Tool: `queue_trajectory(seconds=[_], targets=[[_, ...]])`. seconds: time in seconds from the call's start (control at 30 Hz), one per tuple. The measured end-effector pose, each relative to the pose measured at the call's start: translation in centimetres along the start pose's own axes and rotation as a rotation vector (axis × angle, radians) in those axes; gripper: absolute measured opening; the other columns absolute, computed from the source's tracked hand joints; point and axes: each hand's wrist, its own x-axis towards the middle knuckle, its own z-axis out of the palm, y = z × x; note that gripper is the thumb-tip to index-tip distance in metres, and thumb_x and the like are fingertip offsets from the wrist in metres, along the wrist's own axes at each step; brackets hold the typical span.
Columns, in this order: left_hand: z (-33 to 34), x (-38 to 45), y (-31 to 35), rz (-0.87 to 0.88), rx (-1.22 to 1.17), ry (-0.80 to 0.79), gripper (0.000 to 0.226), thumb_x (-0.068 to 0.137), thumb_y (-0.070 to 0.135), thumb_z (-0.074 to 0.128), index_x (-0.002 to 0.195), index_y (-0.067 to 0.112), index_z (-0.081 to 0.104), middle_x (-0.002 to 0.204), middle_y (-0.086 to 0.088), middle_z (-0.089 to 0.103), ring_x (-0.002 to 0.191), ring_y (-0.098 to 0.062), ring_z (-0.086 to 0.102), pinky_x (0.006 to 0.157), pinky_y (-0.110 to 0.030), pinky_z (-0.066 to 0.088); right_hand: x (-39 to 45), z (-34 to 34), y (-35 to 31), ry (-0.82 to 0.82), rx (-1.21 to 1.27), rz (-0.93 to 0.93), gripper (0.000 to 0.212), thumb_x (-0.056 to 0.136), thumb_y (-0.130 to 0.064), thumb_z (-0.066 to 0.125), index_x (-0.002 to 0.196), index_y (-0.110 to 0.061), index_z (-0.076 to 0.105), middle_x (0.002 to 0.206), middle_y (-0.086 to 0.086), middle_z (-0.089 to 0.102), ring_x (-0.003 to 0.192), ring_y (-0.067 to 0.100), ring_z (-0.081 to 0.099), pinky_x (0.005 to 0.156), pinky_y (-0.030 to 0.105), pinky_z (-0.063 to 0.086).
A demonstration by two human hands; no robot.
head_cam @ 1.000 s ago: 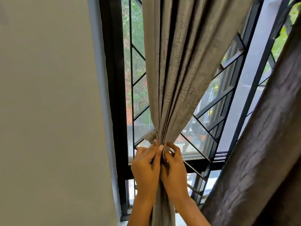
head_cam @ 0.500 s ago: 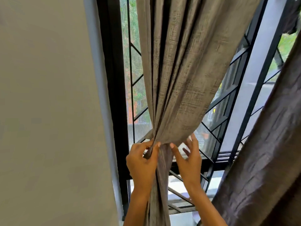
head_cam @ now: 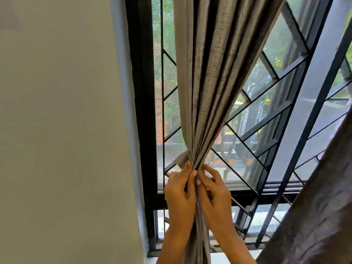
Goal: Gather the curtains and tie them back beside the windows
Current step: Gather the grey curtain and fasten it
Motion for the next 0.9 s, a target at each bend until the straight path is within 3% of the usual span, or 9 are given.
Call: queue_trajectory(seconds=[0.1,0.2,0.27,0.33,0.43,0.6,0.7,0.77,0.9], targets=[[0.2,-0.2,0.2,-0.030,-0.009,-0.030,0.033,0.091,0.007,0.056,0.122,0.015,0.063,0.094,0.016,0.062,0.087,0.003,0.061,0.075,-0.007,0.046,0.1,-0.1,0.4,-0.013,-0.009,-0.014,0.036,0.091,-0.018,0.054,0.126,-0.027,0.058,0.132,-0.016,0.050,0.094,-0.006,0.063,0.076,0.015,0.053],[0.1,-0.4,0.5,-0.069,-0.040,-0.064,0.034,0.094,0.011,0.054,0.124,0.024,0.061,0.098,0.009,0.066,0.091,-0.002,0.063,0.077,-0.014,0.050,0.1,-0.2,0.2,-0.025,-0.002,-0.031,0.041,0.090,-0.010,0.057,0.130,-0.021,0.056,0.133,-0.036,0.042,0.096,-0.010,0.060,0.077,0.006,0.047],[0.0,-0.4,0.9,-0.095,-0.058,-0.080,0.034,0.092,0.017,0.060,0.122,0.032,0.061,0.092,0.011,0.066,0.086,-0.001,0.063,0.074,-0.016,0.051,0.1,-0.2,0.2,-0.043,0.022,-0.018,0.035,0.091,-0.007,0.056,0.126,-0.012,0.062,0.129,-0.044,0.042,0.085,-0.013,0.061,0.069,0.003,0.044],[0.2,-0.2,1.4,-0.152,-0.048,-0.053,0.034,0.086,0.023,0.068,0.116,0.037,0.062,0.083,0.011,0.063,0.077,0.002,0.062,0.072,-0.015,0.051,0.2,-0.3,0.3,-0.053,0.041,-0.034,0.031,0.091,-0.005,0.054,0.116,-0.016,0.067,0.139,-0.029,0.044,0.081,-0.015,0.058,0.066,0.004,0.043],[0.7,0.0,1.4,-0.196,0.020,0.044,0.024,0.085,0.030,0.070,0.109,0.035,0.068,0.086,0.010,0.069,0.078,-0.003,0.066,0.072,-0.029,0.057,0.0,-0.6,0.6,-0.080,0.049,-0.065,0.040,0.087,-0.006,0.053,0.123,-0.019,0.064,0.145,-0.011,0.045,0.101,-0.003,0.064,0.073,0.017,0.053],[0.9,0.1,1.6,-0.172,0.116,0.085,0.015,0.086,0.031,0.063,0.099,0.028,0.071,0.080,0.010,0.066,0.070,-0.006,0.064,0.064,-0.029,0.056,-0.3,-1.2,0.2,-0.110,0.081,-0.062,0.047,0.085,-0.003,0.055,0.122,-0.031,0.063,0.143,-0.019,0.045,0.111,0.012,0.063,0.081,0.017,0.052],[0.5,0.4,1.1,-0.145,0.131,0.057,0.003,0.087,0.020,0.066,0.089,0.019,0.068,0.074,0.007,0.062,0.066,-0.010,0.060,0.061,-0.025,0.050,-0.3,-1.9,0.0,-0.033,0.074,-0.047,0.043,0.087,-0.003,0.058,0.114,-0.035,0.068,0.132,-0.015,0.058,0.116,0.011,0.060,0.088,0.030,0.054],[-0.1,0.8,0.7,-0.137,0.118,0.015,0.004,0.086,0.020,0.067,0.083,0.019,0.065,0.073,0.006,0.059,0.066,-0.009,0.058,0.061,-0.016,0.045,-0.2,-2.2,0.0,0.058,0.066,0.009,0.034,0.090,-0.008,0.062,0.107,-0.037,0.069,0.112,-0.011,0.067,0.102,0.014,0.066,0.075,0.036,0.058],[-1.1,1.6,0.1,-0.123,0.091,-0.080,0.020,0.084,0.021,0.070,0.075,0.035,0.058,0.075,0.007,0.059,0.071,-0.006,0.059,0.060,-0.016,0.046,0.3,-2.5,-0.3,0.171,0.015,0.109,0.034,0.084,-0.025,0.065,0.115,-0.037,0.058,0.090,-0.009,0.063,0.085,0.009,0.064,0.066,0.027,0.056]])
